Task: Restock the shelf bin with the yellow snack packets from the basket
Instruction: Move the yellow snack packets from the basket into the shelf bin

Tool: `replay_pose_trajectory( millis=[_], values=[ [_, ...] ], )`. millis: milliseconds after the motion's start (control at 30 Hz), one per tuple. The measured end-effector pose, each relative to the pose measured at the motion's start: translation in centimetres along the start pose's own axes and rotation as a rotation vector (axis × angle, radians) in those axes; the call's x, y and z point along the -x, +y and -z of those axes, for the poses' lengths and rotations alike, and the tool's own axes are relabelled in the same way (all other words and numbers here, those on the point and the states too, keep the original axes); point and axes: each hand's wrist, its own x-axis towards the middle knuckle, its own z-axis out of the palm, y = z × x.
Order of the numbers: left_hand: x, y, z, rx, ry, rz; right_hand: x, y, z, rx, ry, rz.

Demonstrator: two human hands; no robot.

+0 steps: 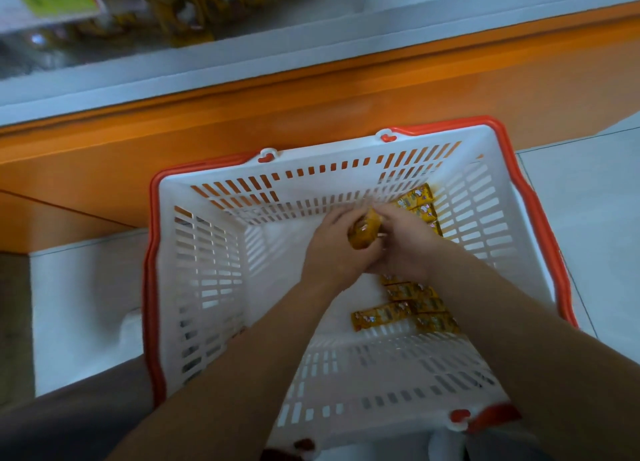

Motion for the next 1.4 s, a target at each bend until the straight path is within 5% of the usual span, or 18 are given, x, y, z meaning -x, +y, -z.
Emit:
replay_pose_trajectory(
  millis=[133, 367, 533, 700, 900, 1133, 1300, 1400],
  values=[
    [1.9, 0.7, 1.8, 0.169, -0.072, 0.050, 1.5, 0.0, -0.6, 0.034, -0.032, 0.024],
    [3.0, 1.7, 3.2, 0.450, 0.165, 0.202, 3.2, 0.4, -0.4, 0.045, -0.065, 0.114],
    [3.2, 1.1, 2.9, 0.699, 0.138, 0.456, 3.6, 1.0, -0.3, 0.017, -0.136, 0.206],
    [3.6, 0.7, 2.0, 0.930, 0.091, 0.493, 3.8, 1.4, -0.2, 0.042, -0.148, 0.240],
    [3.1, -0.1, 2.2, 0.755, 0.109, 0.537, 3.6, 2.1, -1.0, 0.038, 0.002, 0.239],
    [2.5, -1.1, 2.6, 0.882, 0.105, 0.597, 2.8, 2.6, -0.7, -0.040, 0.056, 0.219],
    [2.8, -0.9, 2.6, 1.085, 0.036, 0.601, 2.3, 3.2, -1.7, 0.066, 0.039, 0.282],
    [2.5, -0.9, 2.5, 1.016, 0.023, 0.645, 2.0, 3.9, -2.2, 0.171, 0.117, 0.331]
  ],
)
